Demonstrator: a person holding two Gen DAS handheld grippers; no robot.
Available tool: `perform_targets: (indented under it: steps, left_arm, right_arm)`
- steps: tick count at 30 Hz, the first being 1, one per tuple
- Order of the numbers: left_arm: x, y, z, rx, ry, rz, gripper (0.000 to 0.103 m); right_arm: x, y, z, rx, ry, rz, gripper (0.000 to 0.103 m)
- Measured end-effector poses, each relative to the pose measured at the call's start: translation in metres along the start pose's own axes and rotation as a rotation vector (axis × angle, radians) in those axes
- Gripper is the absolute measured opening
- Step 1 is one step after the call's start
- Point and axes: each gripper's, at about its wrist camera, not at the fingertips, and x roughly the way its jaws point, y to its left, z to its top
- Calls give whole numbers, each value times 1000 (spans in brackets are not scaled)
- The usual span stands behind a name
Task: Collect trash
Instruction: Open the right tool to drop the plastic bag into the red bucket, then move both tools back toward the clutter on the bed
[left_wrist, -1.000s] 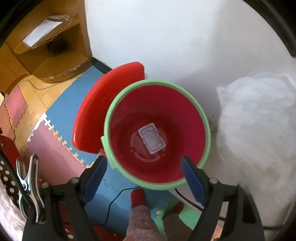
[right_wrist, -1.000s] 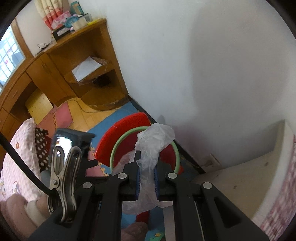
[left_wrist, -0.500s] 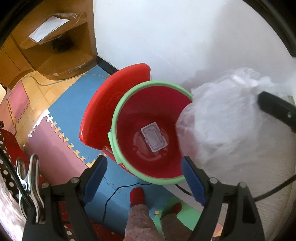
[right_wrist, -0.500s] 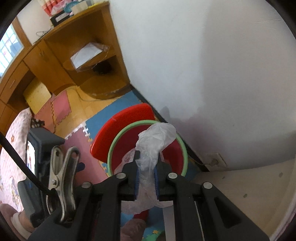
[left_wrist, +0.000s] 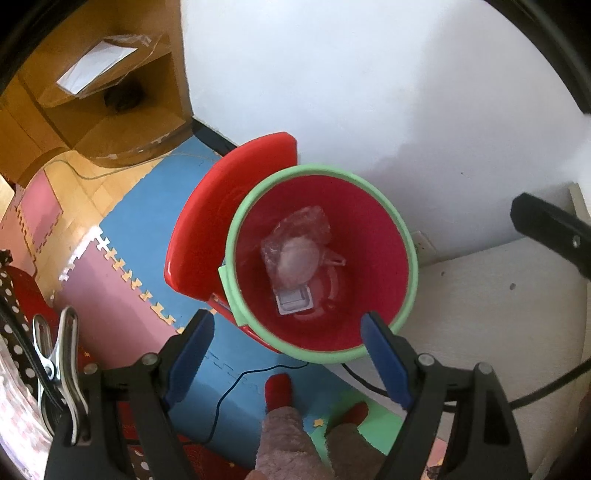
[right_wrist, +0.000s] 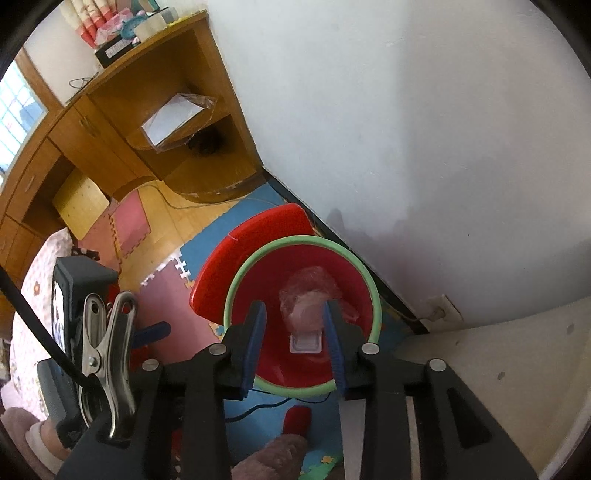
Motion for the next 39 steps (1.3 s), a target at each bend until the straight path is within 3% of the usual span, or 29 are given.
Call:
perform_targets:
  steps: [15,29,39]
  left_arm:
    - [-42,-31,-1,84,-39,-36,85]
    - [-98,-64,-15,157,-83,-3,85]
    - [-149,-85,-35,145,-145,14,85]
  right_arm:
    - [-56,-11,-28,71,-95,10,33]
    - [-124,-15,-53,103,-197,35,33]
    - [-176,-21,-83,100,-280,70,33]
